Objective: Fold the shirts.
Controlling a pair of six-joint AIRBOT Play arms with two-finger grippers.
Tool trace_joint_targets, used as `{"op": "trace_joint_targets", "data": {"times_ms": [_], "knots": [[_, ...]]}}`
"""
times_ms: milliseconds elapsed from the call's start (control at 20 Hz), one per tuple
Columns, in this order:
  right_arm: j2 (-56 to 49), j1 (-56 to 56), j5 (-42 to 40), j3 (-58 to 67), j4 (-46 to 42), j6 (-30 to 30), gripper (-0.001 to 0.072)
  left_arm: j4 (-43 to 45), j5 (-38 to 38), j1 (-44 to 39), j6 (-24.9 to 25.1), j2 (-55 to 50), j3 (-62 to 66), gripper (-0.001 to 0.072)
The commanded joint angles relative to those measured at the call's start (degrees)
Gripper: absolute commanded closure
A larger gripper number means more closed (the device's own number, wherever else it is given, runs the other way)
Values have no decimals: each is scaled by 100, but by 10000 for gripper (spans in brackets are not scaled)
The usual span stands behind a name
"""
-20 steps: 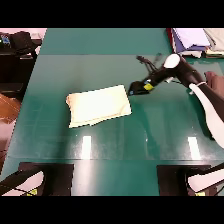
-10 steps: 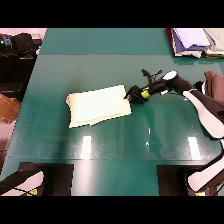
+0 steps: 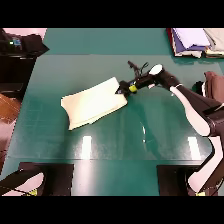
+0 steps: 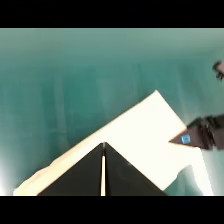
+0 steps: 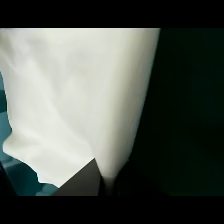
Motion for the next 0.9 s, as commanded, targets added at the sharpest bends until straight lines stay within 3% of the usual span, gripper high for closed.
{"op": "trace_joint_targets", "data": {"times_ms": [0, 200, 550, 850], "knots": [[413, -529, 2, 531, -1119, 529, 696, 2, 192, -614, 42, -2, 0, 684], [1329, -1919, 177, 846, -2035, 782, 696, 0, 387, -1027, 74, -2, 2, 683], [2232, -4664, 267, 833, -2127, 997, 697, -52, 595, -1174, 48, -2, 2, 683], [2269, -5847, 11, 833, -2120, 1034, 696, -68, 595, -1174, 26, -2, 2, 683]]}}
